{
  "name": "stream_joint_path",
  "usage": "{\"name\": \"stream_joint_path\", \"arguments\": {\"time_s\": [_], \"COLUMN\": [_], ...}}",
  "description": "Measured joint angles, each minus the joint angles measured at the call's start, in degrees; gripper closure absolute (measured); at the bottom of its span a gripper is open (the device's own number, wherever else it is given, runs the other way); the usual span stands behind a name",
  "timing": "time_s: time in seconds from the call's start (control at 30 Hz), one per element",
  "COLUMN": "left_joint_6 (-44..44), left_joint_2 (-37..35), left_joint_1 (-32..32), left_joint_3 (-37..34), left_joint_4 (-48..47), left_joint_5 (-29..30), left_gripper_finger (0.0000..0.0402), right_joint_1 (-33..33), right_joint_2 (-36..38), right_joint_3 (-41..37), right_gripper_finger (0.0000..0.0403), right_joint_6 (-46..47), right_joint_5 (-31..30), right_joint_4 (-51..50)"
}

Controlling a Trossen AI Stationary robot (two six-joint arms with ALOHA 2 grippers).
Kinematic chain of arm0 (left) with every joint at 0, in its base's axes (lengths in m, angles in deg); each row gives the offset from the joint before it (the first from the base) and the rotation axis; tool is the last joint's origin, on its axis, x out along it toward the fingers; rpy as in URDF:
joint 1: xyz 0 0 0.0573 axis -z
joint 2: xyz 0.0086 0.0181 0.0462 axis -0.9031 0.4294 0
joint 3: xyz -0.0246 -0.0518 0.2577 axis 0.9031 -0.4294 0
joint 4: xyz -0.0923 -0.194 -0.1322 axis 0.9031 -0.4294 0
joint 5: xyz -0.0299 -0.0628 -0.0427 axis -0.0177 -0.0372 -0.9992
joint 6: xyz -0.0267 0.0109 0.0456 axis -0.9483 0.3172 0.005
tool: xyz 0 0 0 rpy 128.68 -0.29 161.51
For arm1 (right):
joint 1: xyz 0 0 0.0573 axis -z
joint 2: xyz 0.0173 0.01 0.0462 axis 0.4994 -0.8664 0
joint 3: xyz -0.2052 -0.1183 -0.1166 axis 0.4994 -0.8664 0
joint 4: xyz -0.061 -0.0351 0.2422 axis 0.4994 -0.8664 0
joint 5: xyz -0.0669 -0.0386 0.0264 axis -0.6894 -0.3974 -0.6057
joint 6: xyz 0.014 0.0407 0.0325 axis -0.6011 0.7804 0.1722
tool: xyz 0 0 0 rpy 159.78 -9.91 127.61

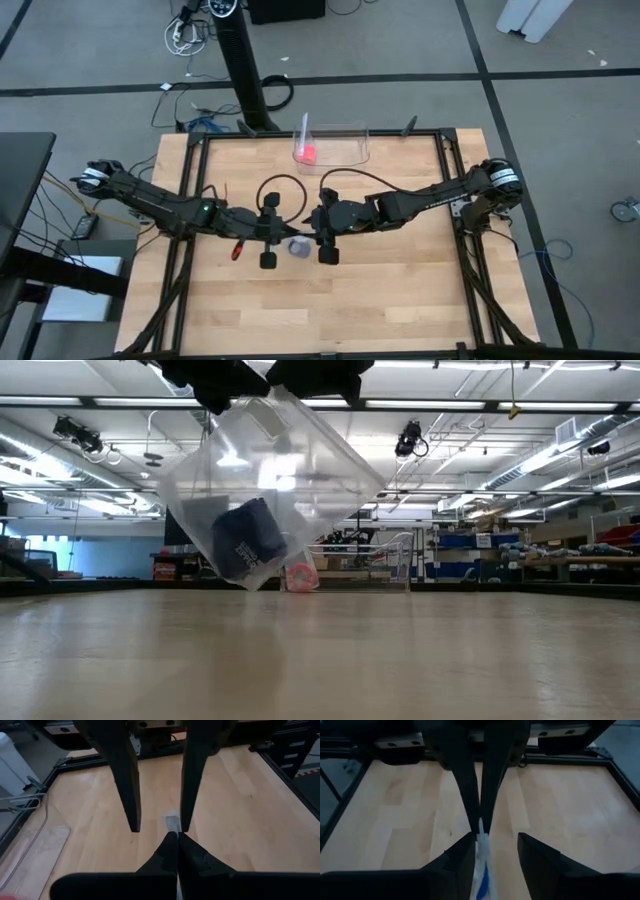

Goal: Roll bandage
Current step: Close the transparent zip bag

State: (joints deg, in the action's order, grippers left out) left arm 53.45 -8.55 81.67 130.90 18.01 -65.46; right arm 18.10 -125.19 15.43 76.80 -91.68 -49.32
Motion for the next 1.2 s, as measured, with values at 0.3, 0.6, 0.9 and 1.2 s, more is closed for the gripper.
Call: {"name": "stream_joint_path", "arguments": {"time_s": [0.3,0.6,0.9,1.2], "left_joint_6": [-0.2,-1.4,-1.8,-2.3], "left_joint_2": [-0.1,-0.1,-0.6,-0.7], "left_joint_1": [0.3,0.3,0.2,0.3], "left_joint_3": [0.0,0.5,1.5,1.6], "left_joint_4": [0.1,0.3,-0.2,1.7], "left_joint_5": [1.0,2.5,2.8,4.8], "left_gripper_finger": [0.0401,0.0401,0.0401,0.0401], "right_joint_1": [-0.2,0.0,-0.1,-0.7], "right_joint_2": [0.3,0.3,0.5,0.4], "right_joint_3": [0.0,0.0,0.3,0.1], "right_gripper_finger": [0.032,0.0379,0.0382,0.0381], "right_joint_6": [0.0,-0.1,-0.4,1.4], "right_joint_5": [0.5,2.2,1.5,1.5], "right_joint_4": [-0.4,-2.0,-3.6,-9.5]}}
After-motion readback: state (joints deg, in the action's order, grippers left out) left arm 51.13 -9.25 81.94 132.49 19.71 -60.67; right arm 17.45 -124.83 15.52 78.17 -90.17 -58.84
